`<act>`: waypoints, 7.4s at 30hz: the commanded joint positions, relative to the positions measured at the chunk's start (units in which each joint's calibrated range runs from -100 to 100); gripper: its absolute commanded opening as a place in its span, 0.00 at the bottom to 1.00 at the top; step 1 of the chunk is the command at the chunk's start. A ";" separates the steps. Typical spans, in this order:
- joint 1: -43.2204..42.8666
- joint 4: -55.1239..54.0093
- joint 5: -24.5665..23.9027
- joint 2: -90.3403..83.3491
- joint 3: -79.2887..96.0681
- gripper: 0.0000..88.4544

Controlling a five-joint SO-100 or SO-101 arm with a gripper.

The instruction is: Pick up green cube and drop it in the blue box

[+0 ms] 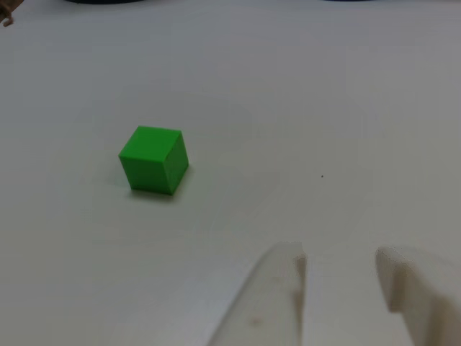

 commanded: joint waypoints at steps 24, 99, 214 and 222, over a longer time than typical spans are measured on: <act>-0.63 -1.52 0.20 -0.67 0.54 0.04; -15.13 2.64 -6.20 84.78 -83.13 0.04; -13.00 20.25 -14.99 108.95 -107.09 0.06; -13.07 20.25 -14.99 108.95 -107.09 0.18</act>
